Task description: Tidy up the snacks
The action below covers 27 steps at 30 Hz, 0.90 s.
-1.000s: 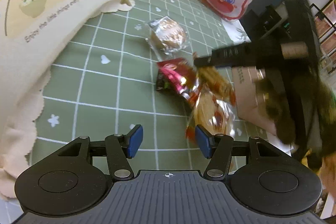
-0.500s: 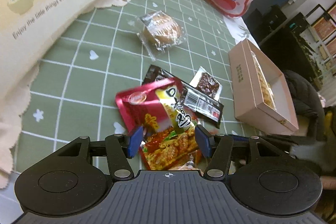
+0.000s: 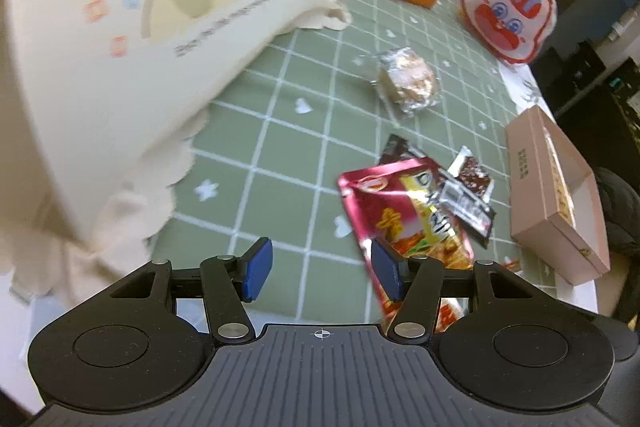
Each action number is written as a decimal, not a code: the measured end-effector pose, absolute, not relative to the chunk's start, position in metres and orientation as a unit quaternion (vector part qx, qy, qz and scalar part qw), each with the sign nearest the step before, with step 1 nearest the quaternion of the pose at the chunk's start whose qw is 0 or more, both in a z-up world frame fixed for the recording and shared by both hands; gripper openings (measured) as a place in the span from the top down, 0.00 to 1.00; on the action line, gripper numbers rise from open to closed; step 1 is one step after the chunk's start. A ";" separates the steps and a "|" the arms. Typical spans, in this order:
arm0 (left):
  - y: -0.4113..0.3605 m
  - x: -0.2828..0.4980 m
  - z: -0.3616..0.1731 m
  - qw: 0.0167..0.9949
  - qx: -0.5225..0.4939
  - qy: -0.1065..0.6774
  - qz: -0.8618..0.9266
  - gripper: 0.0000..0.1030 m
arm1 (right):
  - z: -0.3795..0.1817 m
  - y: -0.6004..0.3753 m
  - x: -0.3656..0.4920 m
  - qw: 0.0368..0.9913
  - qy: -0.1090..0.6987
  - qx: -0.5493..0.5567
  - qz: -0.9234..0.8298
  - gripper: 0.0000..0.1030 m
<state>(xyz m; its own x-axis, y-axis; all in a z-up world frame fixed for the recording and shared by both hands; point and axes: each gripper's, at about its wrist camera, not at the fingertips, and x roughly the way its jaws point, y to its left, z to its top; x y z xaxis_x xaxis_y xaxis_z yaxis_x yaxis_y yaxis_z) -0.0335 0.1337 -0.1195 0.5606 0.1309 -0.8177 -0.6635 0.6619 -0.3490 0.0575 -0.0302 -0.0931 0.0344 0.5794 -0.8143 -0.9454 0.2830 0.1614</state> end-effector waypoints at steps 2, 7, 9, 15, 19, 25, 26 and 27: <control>0.132 -0.041 -0.119 0.813 -0.335 0.403 0.252 0.41 | -0.102 -0.016 0.041 0.678 0.396 -0.259 0.563 0.32; 0.128 -0.048 -0.120 0.812 -0.338 0.402 0.255 0.41 | -0.112 -0.027 0.030 0.703 0.317 -0.346 0.535 0.33; 0.127 -0.046 -0.123 0.811 -0.343 0.400 0.254 0.41 | -0.112 -0.040 0.047 0.717 0.328 -0.348 0.508 0.33; 0.122 -0.042 -0.124 0.814 -0.354 0.396 0.233 0.41 | -0.080 -0.053 0.103 0.718 0.382 -0.241 0.530 0.25; 0.130 -0.053 -0.122 0.811 -0.356 0.394 0.246 0.42 | -0.087 -0.024 0.116 0.727 0.382 -0.207 0.532 0.21; 0.146 -0.065 -0.117 0.810 -0.338 0.395 0.272 0.42 | -0.119 0.007 0.111 0.679 0.468 -0.160 0.542 0.22; 0.147 -0.063 -0.117 0.811 -0.334 0.396 0.272 0.42 | -0.118 0.005 0.104 0.656 0.475 -0.150 0.567 0.22; 0.147 -0.060 -0.117 0.813 -0.329 0.397 0.271 0.42 | -0.117 0.003 0.096 0.644 0.472 -0.149 0.583 0.22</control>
